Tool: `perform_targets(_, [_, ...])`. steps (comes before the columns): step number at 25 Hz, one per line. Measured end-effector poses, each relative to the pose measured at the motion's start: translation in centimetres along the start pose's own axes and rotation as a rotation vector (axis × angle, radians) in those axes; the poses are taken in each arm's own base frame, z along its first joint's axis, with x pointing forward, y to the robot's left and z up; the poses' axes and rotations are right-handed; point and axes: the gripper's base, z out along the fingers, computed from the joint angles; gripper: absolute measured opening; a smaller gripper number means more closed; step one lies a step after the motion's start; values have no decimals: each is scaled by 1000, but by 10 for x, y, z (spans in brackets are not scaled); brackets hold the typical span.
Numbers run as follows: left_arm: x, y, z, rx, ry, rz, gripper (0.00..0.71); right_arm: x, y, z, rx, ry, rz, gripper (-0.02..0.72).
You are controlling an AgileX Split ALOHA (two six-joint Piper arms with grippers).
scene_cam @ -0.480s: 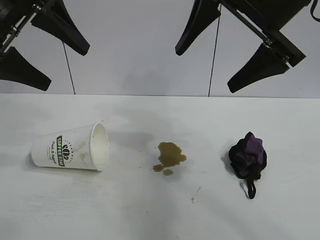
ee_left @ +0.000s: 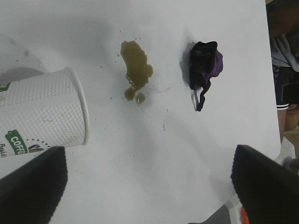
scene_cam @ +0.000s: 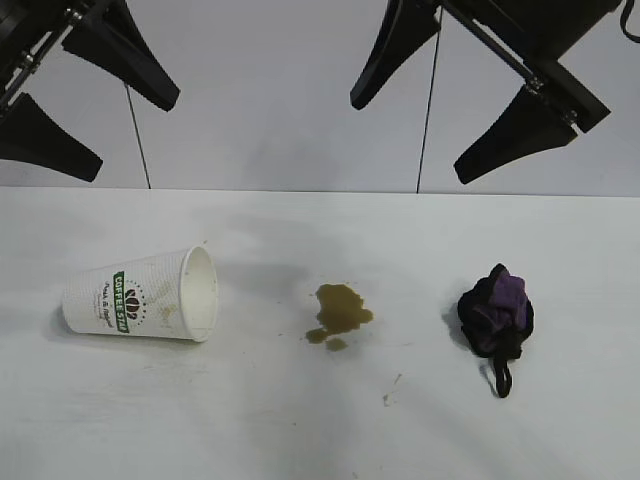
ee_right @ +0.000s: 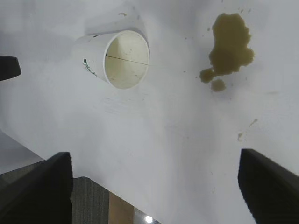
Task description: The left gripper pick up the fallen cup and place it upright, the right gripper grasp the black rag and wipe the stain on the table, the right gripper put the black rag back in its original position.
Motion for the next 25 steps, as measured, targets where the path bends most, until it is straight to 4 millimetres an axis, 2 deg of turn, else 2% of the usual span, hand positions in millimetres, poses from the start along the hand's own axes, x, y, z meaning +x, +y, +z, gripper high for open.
perform_targets(8, [-3,1,0,-15,-30,-1,685,0,0,0,0,0,0,661])
perform_targets(13, [2,-3,-1,23,34,23,685,0,0,0,0,0,0,661])
perform_targets(16, [1,-10,-5,51,58,148,685,0,0,0,0,0,0,661])
perform_targets(20, [-4,-24,-10,20,122,406,685,0,0,0,0,0,0,661])
perform_targets(25, [-2,-51,5,-148,226,814,685,0,0,0,0,0,0,661])
